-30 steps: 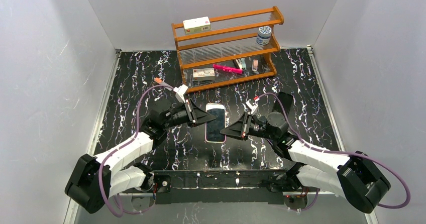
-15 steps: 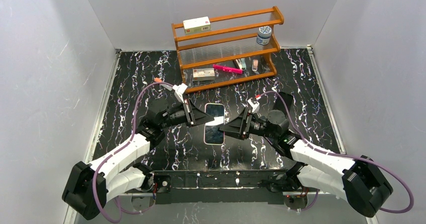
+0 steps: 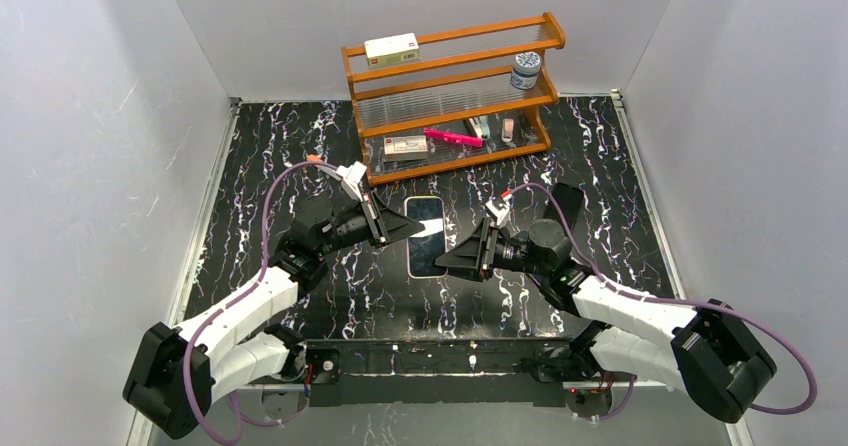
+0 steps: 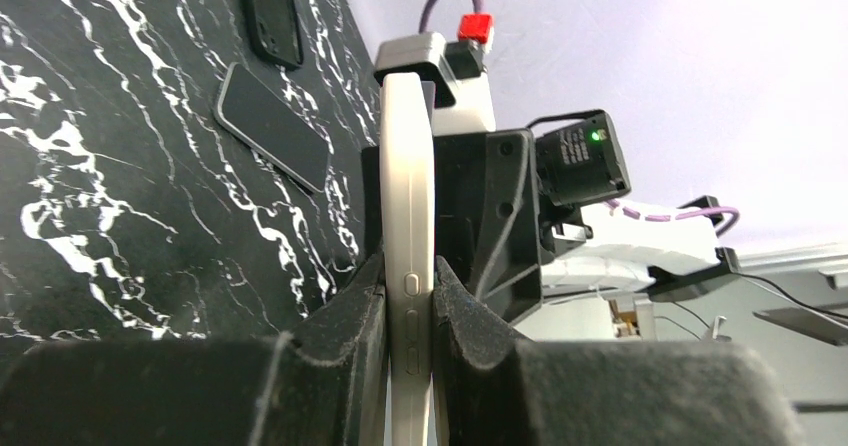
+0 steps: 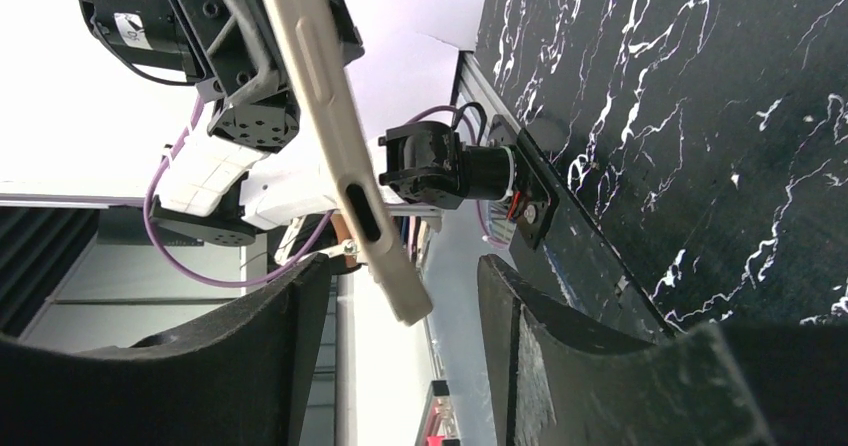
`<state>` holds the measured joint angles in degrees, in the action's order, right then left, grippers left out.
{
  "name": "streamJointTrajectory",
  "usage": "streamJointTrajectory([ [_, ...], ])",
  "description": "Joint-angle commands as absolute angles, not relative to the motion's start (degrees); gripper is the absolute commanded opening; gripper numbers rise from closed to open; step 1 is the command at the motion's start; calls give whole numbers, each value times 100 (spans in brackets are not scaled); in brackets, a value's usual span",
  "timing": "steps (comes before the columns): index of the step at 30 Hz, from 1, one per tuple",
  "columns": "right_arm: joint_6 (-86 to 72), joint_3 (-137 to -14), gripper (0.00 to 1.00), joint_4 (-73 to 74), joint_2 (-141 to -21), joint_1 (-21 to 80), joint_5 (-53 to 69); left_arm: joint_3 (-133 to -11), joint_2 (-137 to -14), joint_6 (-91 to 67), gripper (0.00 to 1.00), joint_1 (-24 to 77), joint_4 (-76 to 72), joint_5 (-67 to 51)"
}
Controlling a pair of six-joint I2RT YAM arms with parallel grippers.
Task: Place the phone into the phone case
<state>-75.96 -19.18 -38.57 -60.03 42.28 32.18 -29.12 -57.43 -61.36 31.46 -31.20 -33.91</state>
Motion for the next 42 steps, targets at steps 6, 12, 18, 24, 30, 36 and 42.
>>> streamJointTrajectory([
  [6,-8034,-1818,40,-4479,-5991,4271,3308,-2932,-5613,-5781,0,3138,-3154,-2971],
  [12,-8671,-1334,1,-5118,-5986,4274,2999,-3008,-5494,-5071,0,3138,-2458,-2849],
  [18,-8444,-1363,1,-4761,-5851,4272,2828,-3199,-5496,-4803,0,3138,-2029,-3123],
  [24,-7227,-1926,54,-3218,-5404,4271,2662,-3215,-5499,-5385,0,3137,-2545,-4063],
  [30,-6020,-2610,80,-2016,-5034,4206,2533,-3289,-5575,-5293,0,3138,-2528,-5036],
  [36,-5247,-3434,77,-1587,-5263,4111,3049,-3347,-5526,-5331,0,3138,-2720,-5544],
  [42,-5062,-3732,60,-1621,-5379,4062,3247,-3303,-5571,-5301,0,3138,-2646,-5607],
])
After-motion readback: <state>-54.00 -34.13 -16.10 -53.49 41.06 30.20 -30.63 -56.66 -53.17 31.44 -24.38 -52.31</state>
